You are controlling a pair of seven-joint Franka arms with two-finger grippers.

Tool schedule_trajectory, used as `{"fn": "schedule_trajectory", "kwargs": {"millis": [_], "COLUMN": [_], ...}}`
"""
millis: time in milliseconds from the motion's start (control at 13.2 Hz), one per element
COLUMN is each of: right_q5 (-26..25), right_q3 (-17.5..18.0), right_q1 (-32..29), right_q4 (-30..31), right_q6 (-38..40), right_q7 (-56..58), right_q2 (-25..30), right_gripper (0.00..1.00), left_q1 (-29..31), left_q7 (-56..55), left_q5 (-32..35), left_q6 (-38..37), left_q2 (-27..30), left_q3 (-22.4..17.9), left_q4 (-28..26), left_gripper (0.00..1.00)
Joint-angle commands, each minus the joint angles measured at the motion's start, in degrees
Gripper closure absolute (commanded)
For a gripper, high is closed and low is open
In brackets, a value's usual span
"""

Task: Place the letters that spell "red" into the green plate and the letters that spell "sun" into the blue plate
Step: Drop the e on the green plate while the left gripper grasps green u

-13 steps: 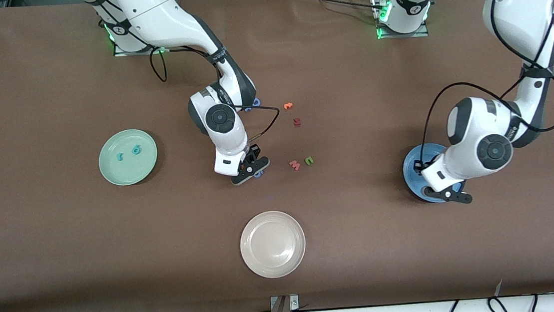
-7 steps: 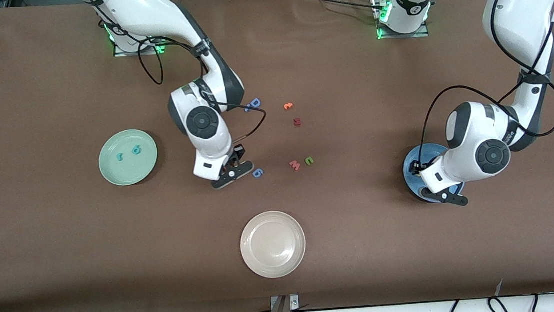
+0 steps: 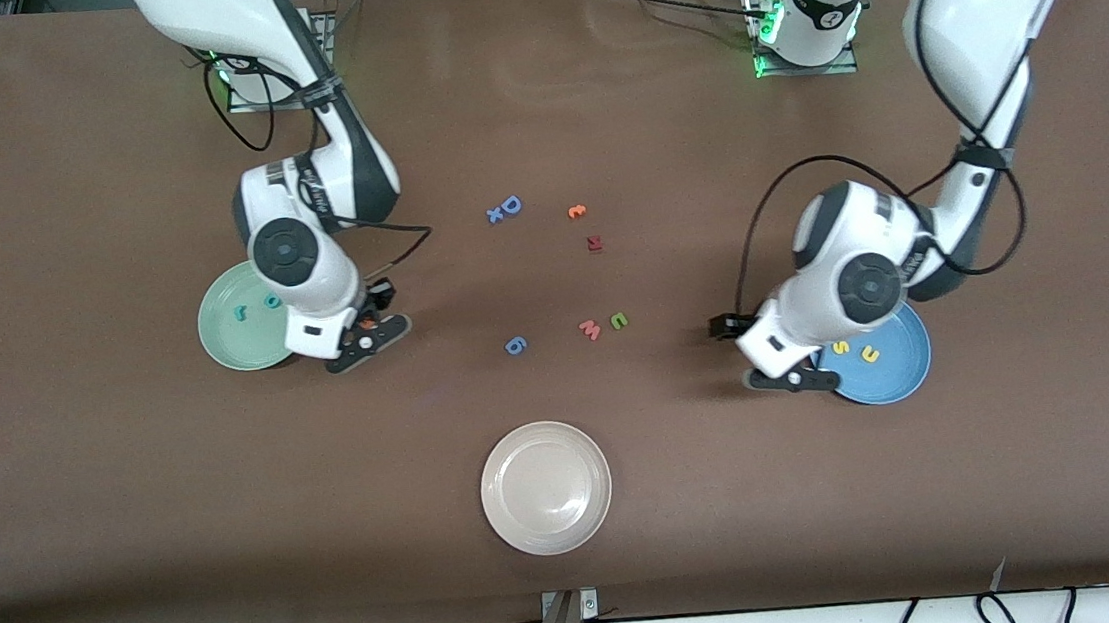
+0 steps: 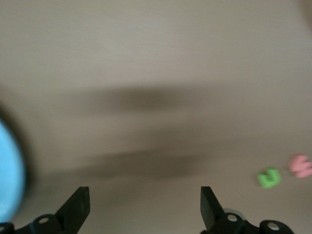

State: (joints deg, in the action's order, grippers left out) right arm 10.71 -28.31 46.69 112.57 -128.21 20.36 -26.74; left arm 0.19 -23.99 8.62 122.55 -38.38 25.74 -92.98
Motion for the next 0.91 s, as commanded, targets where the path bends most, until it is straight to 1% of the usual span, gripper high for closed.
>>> {"fn": "schedule_trajectory", "kwargs": {"millis": [0,151,302,378,454,529,605,680,756,832], "right_q5": [0.89,1.76,5.88,8.34,10.45,10.91,10.91,10.91,10.91,10.91], "right_q3": [-6.03,-9.47,-9.57,-9.49,-9.49,-9.40,-9.31,-9.31,-9.31,-9.31], "right_q1": [0.24,-0.28,-4.30,-5.98,-6.17,-6.18,-6.18,-6.18,-6.18,-6.18], "right_q4": [8.00,11.69,15.12,15.23,15.23,15.23,15.23,15.23,15.14,14.88], "right_q6": [-3.44,-7.65,-13.01,-13.30,-13.30,-13.21,-13.21,-13.12,-12.51,-11.64], "right_q7": [13.69,21.01,29.17,33.30,35.17,35.37,35.45,35.46,35.46,35.46], "right_q2": [4.15,4.24,3.63,3.19,2.66,2.57,2.57,2.74,3.09,3.36], "right_gripper": [1.00,1.00,1.00,0.99,0.96,0.87,0.53,0.09,0.00,0.00], "left_q1": [-5.71,-8.88,-10.91,-11.18,-11.35,-12.22,-12.67,-12.85,-13.54,-14.25], "left_q7": [-10.16,-14.49,-19.32,-21.69,-23.72,-25.39,-26.19,-26.29,-26.29,-26.90], "left_q5": [-0.36,0.87,4.98,7.27,9.55,11.23,11.77,11.77,11.68,11.68], "left_q6": [3.82,6.37,8.57,9.80,10.68,10.86,10.86,10.86,10.86,10.86], "left_q2": [-0.20,-1.69,-3.62,-4.67,-5.55,-6.17,-6.44,-6.70,-6.88,-7.06], "left_q3": [-0.77,-1.21,-1.65,-1.74,-1.65,-1.65,-1.65,-1.65,-1.65,-2.00], "left_q4": [0.00,0.00,0.00,0.00,0.00,0.00,0.00,0.08,0.08,0.08], "left_gripper": [0.00,0.00,0.00,0.00,0.00,0.00,0.00,0.00,0.00,0.00]}}
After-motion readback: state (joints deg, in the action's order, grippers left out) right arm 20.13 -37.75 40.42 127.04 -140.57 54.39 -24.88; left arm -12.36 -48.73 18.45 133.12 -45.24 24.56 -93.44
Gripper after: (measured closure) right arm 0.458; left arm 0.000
